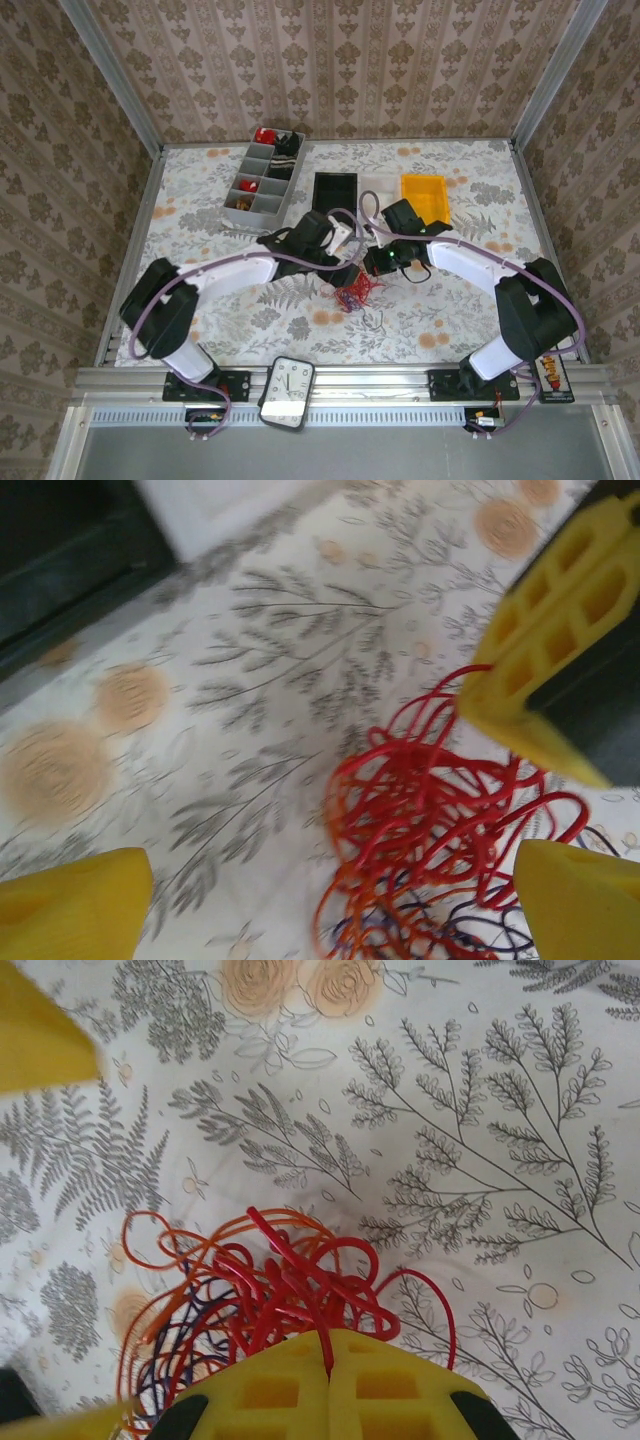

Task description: Untangle the cables

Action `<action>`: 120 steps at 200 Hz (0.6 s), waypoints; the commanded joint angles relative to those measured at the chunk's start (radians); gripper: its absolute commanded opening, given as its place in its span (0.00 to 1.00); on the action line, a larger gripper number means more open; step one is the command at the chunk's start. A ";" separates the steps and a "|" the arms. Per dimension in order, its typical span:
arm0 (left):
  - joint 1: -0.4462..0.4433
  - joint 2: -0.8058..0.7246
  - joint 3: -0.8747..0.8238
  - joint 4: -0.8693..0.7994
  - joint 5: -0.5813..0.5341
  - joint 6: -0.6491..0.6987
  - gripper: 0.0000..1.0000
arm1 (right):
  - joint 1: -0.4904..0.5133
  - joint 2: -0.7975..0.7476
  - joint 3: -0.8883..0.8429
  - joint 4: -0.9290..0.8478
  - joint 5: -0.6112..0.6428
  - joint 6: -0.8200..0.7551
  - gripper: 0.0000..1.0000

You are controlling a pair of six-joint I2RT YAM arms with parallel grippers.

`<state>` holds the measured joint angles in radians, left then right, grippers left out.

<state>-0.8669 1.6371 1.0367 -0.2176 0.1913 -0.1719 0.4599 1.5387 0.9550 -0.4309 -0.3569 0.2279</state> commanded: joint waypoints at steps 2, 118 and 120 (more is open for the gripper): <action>-0.014 0.083 0.086 -0.069 0.126 0.100 0.90 | -0.023 0.002 0.023 0.041 -0.042 0.070 0.00; 0.013 0.267 0.118 -0.017 0.160 0.062 0.62 | -0.180 -0.163 -0.098 0.190 -0.145 0.233 0.00; 0.012 0.274 0.122 -0.021 0.158 0.064 0.61 | -0.180 -0.173 -0.098 0.191 -0.145 0.233 0.00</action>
<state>-0.8577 1.8515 1.1221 -0.2199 0.3664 -0.1108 0.2966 1.4441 0.8726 -0.2935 -0.4583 0.4171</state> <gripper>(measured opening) 0.638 0.066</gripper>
